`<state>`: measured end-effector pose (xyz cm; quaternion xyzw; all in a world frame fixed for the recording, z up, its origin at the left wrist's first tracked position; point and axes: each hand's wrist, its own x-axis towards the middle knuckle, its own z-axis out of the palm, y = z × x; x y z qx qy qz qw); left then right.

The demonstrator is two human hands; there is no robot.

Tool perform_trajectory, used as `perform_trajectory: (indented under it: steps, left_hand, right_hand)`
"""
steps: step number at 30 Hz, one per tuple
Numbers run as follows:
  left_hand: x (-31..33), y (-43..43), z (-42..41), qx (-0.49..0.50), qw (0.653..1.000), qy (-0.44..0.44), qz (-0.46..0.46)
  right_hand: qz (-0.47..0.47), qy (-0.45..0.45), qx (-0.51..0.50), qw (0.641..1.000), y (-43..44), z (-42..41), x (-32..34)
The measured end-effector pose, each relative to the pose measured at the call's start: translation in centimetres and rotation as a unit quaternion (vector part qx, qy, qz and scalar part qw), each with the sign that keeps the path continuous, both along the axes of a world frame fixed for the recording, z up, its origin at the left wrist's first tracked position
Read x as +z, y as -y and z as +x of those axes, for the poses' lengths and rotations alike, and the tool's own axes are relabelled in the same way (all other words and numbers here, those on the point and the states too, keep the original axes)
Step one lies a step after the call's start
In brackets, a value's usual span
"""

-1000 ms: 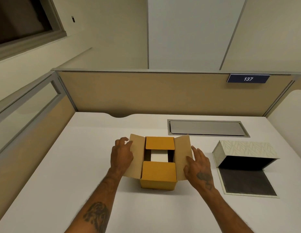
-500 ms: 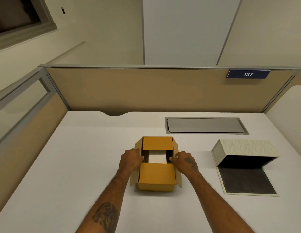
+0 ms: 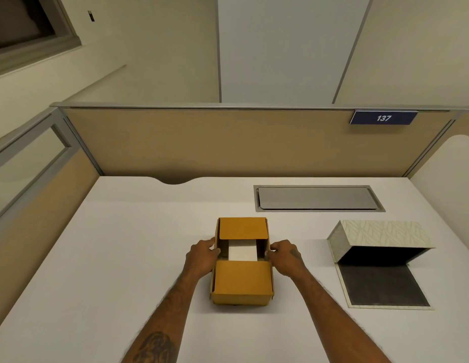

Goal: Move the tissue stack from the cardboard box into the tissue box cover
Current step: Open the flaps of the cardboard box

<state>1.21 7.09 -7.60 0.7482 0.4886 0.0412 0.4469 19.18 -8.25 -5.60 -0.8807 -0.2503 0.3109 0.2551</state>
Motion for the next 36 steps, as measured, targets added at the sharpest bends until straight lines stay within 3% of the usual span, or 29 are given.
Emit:
perform_trajectory:
  steps: [6, 10, 17, 21, 24, 27, 29, 33, 36]
  left_hand:
    - [0.5, 0.2, -1.4, -0.012, 0.996, -0.014, 0.084]
    - [1.0, -0.1, -2.7, -0.038, 0.989, 0.041, 0.136]
    - [1.3, 0.6, -4.0, -0.204, 0.968, -0.048, 0.14]
    - [2.2, 1.2, -4.0, -0.237, 0.961, -0.064, 0.127]
    - [3.5, 1.2, -4.1, -0.216, 0.974, -0.006, 0.074]
    - [4.8, 1.7, -4.2, -0.157, 0.985, 0.066, -0.019]
    - [5.3, 2.0, -4.1, -0.13, 0.986, 0.093, -0.048]
    - [5.4, 2.5, -3.8, -0.167, 0.98, 0.081, -0.067]
    - [5.5, 2.9, -3.9, -0.234, 0.971, 0.023, -0.046]
  right_hand:
    - [-0.052, -0.02, 0.035, 0.998, 0.3, 1.9, -0.1]
    - [-0.047, 0.136, 0.104, 0.984, -0.5, 3.1, 0.3]
    - [-0.067, 0.278, 0.261, 0.922, -3.1, 3.3, 0.0]
    - [-0.036, 0.332, 0.277, 0.901, -3.5, 3.4, 0.2]
    - [0.023, 0.306, 0.233, 0.923, -3.8, 3.7, 0.9]
    - [0.091, 0.188, 0.127, 0.97, -4.4, 4.2, 2.0]
    - [0.123, 0.136, 0.069, 0.981, -4.9, 4.4, 2.7]
    - [0.18, 0.104, 0.027, 0.978, -6.2, 4.0, 3.8]
    - [0.189, 0.102, 0.048, 0.975, -7.2, 3.7, 4.5]
